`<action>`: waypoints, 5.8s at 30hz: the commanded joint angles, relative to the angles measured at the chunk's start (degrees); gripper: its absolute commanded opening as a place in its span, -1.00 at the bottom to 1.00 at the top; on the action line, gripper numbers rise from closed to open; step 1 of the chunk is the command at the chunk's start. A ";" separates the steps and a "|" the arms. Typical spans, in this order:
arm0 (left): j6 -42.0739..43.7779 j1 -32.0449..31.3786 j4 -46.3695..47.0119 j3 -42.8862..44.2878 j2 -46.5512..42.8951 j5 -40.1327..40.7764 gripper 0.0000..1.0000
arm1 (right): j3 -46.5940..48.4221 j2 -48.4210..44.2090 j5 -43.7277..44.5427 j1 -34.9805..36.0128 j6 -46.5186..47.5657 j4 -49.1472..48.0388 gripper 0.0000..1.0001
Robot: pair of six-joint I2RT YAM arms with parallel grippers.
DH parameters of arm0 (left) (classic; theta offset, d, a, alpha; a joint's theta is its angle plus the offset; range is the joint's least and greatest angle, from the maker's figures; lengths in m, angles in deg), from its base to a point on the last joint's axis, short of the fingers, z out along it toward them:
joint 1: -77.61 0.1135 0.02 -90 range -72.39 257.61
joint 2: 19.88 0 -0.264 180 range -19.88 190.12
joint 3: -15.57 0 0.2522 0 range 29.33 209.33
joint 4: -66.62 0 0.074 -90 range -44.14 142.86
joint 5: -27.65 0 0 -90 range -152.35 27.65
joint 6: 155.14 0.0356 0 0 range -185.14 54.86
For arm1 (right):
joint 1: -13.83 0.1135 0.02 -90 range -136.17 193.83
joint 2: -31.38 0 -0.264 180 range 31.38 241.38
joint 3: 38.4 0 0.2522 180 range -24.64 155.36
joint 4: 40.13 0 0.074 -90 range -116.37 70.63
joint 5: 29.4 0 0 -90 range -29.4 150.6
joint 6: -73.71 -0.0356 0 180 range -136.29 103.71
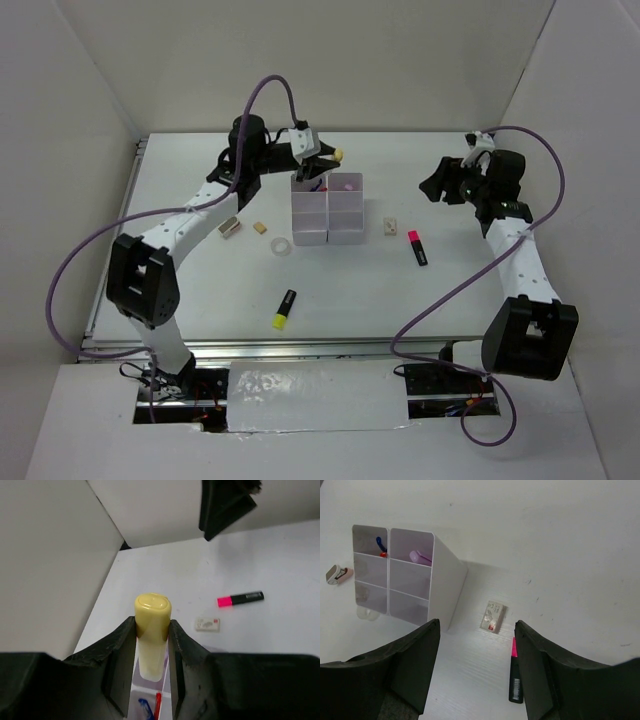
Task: Sort the stationery into containers
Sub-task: Place the pen in the storage box, then pick up the pen from the center of the board, then place the pen in the storage box.
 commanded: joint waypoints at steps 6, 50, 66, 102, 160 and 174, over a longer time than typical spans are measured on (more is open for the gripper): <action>-20.57 -2.32 25.53 9.01 13.80 6.12 -1.00 | -1.61 -3.03 -1.00 -2.85 0.72 1.96 0.36; -15.12 0.85 15.79 9.81 23.83 7.79 -0.70 | -0.03 1.80 -1.61 -8.66 6.17 11.02 0.33; -21.01 0.67 18.78 6.57 12.15 11.03 0.43 | 7.43 11.02 15.34 2.23 11.44 22.35 0.21; -26.02 13.24 -7.32 -32.20 -39.45 35.65 0.45 | 27.82 44.34 31.88 13.76 16.90 39.14 -0.24; -29.98 23.96 -3.64 -42.13 -43.85 35.39 0.45 | 8.50 28.25 28.79 46.89 5.47 -48.03 -0.94; -29.63 24.31 -4.07 -45.30 -46.66 32.49 0.46 | 6.74 29.84 31.70 47.42 6.88 -48.13 -0.43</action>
